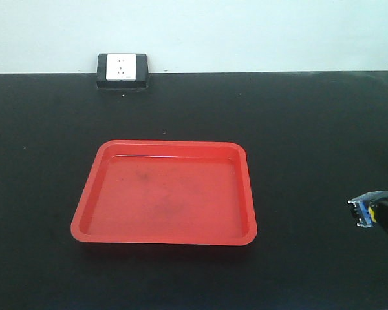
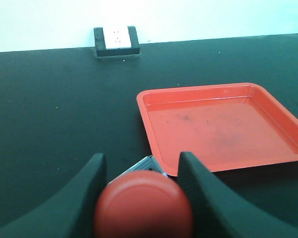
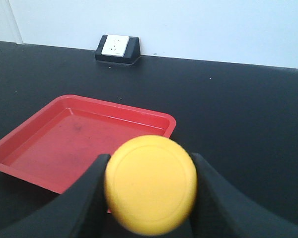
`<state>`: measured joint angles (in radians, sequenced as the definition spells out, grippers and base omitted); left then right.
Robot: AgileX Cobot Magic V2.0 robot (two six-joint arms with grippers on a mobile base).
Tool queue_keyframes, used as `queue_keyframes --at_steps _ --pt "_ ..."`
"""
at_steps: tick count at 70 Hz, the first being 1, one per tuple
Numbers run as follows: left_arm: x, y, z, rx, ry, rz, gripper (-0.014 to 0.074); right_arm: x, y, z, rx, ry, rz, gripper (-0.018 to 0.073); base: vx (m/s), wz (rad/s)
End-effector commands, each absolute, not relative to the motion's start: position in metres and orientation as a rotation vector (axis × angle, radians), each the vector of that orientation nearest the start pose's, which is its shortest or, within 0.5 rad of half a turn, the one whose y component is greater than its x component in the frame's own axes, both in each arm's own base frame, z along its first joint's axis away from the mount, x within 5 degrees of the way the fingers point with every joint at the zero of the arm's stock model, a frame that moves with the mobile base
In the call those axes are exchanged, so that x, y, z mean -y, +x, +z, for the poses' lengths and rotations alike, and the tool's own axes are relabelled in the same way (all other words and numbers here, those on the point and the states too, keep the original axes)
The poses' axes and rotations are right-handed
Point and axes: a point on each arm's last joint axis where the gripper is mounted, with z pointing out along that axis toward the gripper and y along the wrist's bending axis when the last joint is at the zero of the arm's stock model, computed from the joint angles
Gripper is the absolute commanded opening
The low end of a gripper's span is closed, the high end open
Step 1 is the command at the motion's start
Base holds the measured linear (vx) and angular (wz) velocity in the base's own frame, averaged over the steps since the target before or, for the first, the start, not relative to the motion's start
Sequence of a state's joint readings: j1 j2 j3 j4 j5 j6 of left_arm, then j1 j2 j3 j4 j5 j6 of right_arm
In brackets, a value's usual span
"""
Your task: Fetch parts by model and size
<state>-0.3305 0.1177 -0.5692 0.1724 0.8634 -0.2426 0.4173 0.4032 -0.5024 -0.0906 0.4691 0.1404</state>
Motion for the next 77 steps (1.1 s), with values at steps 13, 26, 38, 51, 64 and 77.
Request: queue_keyframes --at_steps 13,26,38,51,64,77 --pt "-0.0054 0.0190 0.3277 -1.797 0.110 -0.212 -0.0006 -0.0322 0.0823 0.3273 -1.743 -0.297 0.298 -0.0010 0.00 0.00" --pt "-0.0054 0.0190 0.3277 -1.797 0.110 -0.212 -0.0006 -0.0322 0.0823 0.3273 -1.743 -0.297 0.298 -0.0010 0.00 0.00" --pt "-0.0054 0.0190 0.3277 -1.797 0.110 -0.212 -0.0006 -0.0322 0.0823 0.3273 -1.743 -0.297 0.298 -0.0010 0.00 0.00" --pt "-0.0054 0.0190 0.3277 -1.797 0.110 -0.212 -0.0006 -0.0322 0.0823 0.3273 -1.743 -0.297 0.298 -0.0010 0.00 0.00" --pt "-0.0054 0.0190 0.3277 -1.797 0.110 -0.212 -0.0006 -0.0322 0.0823 0.3273 -1.743 -0.297 0.298 -0.0010 0.00 0.00" --pt "-0.0054 0.0190 0.3277 -1.797 0.110 -0.211 -0.0006 -0.0322 0.0823 0.3273 -1.743 -0.297 0.298 -0.0010 0.00 0.00"
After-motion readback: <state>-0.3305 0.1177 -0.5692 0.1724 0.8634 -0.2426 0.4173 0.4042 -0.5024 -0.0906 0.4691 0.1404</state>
